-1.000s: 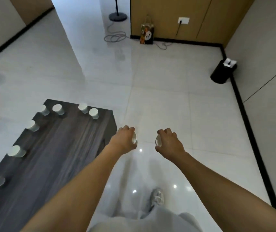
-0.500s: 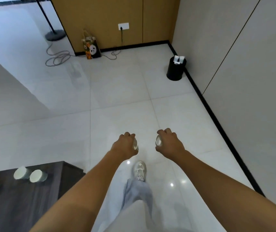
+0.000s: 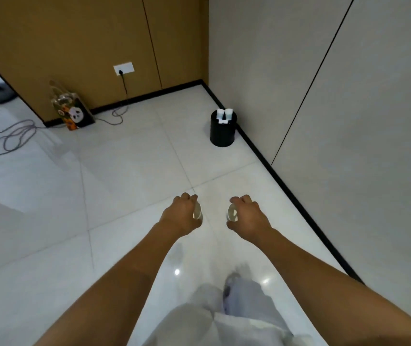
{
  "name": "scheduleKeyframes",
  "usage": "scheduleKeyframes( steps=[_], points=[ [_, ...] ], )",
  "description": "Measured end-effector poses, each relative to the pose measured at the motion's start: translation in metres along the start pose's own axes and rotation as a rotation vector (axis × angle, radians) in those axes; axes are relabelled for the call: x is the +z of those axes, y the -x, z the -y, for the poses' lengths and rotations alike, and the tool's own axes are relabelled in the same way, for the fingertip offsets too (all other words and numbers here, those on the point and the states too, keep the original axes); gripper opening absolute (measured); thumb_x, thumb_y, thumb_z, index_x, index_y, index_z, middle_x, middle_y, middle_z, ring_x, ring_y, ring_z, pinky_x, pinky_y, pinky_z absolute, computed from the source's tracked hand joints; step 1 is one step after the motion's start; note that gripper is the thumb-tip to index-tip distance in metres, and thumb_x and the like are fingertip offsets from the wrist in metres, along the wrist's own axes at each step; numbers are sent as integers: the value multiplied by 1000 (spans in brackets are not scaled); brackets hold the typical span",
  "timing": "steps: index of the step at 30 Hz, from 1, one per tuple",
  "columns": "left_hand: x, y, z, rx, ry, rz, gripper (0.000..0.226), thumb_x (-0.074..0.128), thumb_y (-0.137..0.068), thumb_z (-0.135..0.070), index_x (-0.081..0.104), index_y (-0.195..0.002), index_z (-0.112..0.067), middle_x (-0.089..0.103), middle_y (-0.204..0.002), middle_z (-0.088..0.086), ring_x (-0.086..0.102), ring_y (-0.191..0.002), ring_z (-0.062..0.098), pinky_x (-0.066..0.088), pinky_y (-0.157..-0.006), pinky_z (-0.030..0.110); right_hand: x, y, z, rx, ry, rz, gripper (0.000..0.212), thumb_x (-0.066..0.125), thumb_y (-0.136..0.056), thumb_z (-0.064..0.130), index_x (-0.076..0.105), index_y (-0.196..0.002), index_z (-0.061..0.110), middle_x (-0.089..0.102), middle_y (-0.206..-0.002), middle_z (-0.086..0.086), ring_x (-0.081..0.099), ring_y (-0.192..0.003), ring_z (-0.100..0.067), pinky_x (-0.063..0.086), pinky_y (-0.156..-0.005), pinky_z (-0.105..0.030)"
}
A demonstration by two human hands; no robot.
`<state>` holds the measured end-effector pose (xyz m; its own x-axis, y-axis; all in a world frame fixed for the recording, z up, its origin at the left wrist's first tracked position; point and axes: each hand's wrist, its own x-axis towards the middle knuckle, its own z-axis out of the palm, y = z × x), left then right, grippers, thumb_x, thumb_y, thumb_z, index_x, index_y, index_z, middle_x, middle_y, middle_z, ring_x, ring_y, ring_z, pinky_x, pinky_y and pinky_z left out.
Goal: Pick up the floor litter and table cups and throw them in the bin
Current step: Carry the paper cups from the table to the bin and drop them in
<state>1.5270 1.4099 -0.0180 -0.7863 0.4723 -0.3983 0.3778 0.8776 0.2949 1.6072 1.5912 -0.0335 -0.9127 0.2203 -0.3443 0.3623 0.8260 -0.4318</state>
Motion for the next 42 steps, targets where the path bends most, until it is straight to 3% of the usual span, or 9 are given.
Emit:
scheduleKeyframes(
  steps=[16,25,33,42],
  points=[
    [-133,-375,-90,24,32,-7,67,62,-87,-36,32,-142,-11,40,-139,6,39,-126,24,45,-97,37,-184,-355,-88,79,7,3,63,66,-84,26,38,-140,20,38,-133,-5,41,-119,-28,49,-90,-39],
    [-180,-559,-75,17,16,94,68,64,-85,-36,33,-140,-11,40,-137,5,40,-125,24,47,-95,37,-229,-535,-104,111,19,38,61,68,-82,29,41,-137,19,40,-133,-6,44,-117,-28,50,-91,-41],
    [-257,-722,-60,23,53,84,69,66,-84,-36,34,-140,-11,41,-137,7,41,-124,25,44,-93,37,-296,-699,-86,122,25,13,62,69,-83,28,40,-137,17,41,-132,-10,45,-115,-31,48,-90,-38],
    [-297,-860,-48,-51,106,117,62,65,-85,-32,36,-137,-12,42,-134,7,41,-123,25,44,-91,37,-321,-845,-99,142,35,131,62,70,-83,30,40,-136,20,40,-132,-8,45,-116,-29,47,-88,-36]
  ],
)
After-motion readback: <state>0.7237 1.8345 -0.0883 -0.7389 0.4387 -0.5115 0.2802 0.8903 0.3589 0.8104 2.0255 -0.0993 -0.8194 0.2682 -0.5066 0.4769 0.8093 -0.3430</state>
